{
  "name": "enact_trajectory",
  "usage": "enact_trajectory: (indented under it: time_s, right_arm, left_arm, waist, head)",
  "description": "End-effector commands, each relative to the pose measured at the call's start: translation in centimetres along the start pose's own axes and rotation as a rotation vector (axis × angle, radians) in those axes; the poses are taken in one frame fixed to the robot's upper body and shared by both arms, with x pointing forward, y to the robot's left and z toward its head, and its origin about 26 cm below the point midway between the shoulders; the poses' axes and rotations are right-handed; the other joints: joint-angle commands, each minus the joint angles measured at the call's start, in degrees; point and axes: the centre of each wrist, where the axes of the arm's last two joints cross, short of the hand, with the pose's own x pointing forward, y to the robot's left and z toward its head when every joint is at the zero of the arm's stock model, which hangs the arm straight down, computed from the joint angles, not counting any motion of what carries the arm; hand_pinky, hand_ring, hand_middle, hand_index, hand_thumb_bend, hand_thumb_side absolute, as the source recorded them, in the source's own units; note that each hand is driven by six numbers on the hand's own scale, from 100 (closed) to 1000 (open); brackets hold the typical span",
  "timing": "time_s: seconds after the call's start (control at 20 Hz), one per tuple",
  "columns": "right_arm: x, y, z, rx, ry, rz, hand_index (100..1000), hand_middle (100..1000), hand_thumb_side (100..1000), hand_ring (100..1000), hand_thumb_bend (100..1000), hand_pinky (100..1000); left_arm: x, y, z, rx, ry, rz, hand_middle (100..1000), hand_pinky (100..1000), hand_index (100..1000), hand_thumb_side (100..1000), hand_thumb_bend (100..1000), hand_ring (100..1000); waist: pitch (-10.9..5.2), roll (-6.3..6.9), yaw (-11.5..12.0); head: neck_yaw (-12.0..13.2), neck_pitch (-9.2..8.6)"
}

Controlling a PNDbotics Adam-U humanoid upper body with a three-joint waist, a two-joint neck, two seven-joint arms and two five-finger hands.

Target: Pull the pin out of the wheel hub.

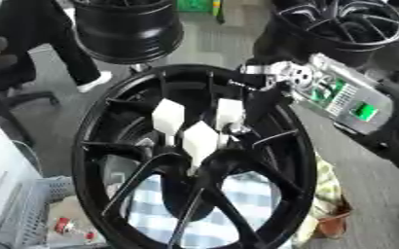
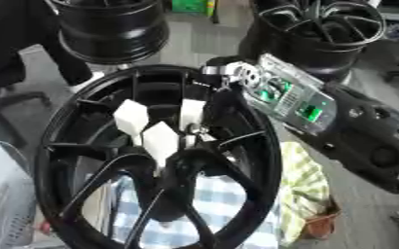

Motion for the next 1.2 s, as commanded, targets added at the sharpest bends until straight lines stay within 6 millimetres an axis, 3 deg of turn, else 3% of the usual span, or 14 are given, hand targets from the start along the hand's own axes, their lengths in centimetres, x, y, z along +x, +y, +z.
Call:
enact_trajectory:
  time_s: [0.05, 0.25, 0.55, 0.7, 1.0, 1.2]
  right_arm:
    - [0.7, -1.6, 1.2, -0.034, 0.071, -0.029, 401, 246, 100, 465, 371, 621]
    - [0.9, -2.3, 1.9, -0.122, 0.044, -0.064, 348, 206, 100, 433, 380, 599]
    - [1.7, -5.3, 5.6, -0.282, -0.052, -0.126, 318, 175, 100, 405, 383, 592]
    - [0.7, -7.0, 7.4, -0.367, -0.047, -0.154, 320, 174, 100, 403, 381, 594]
    - [-4.0, -10.4, 9.8, -0.617, 0.080, -0.246, 342, 185, 100, 405, 372, 601]
    - [-10.1, -13.9, 11.1, -0.866, 0.277, -0.334, 372, 210, 100, 415, 355, 616]
  left_arm:
    - [0.5, 0.1, -0.4, -0.007, -0.024, -0.010, 718, 784, 824, 705, 100, 806]
    - [0.5, 0.2, -0.4, -0.006, -0.023, -0.011, 719, 784, 823, 702, 100, 806]
    - [0.6, 0.2, -0.4, -0.005, -0.023, -0.015, 720, 785, 821, 699, 100, 807]
    - [0.6, 0.3, -0.4, -0.006, -0.024, -0.018, 721, 785, 821, 698, 100, 807]
    - [0.6, 0.4, -0.5, -0.009, -0.029, -0.023, 721, 785, 822, 698, 100, 807]
    - [0.6, 0.5, -0.5, -0.006, -0.030, -0.029, 721, 785, 822, 699, 100, 808]
  waist:
    - [-0.68, 0.24, 0.04]
    - [-0.76, 0.29, 0.05]
    - [-0.93, 0.30, -0.18]
    - [-0.96, 0.25, -0.29]
    - [-0.82, 0.33, -0.60]
    - [-0.60, 0.41, -0.97]
  head:
    - [-0.01, 0.31]
    - [0.11, 0.31]
    - [0.43, 0.27]
    - [0.55, -0.11]
    - [0.82, -0.77]
    - [1.28, -0.90]
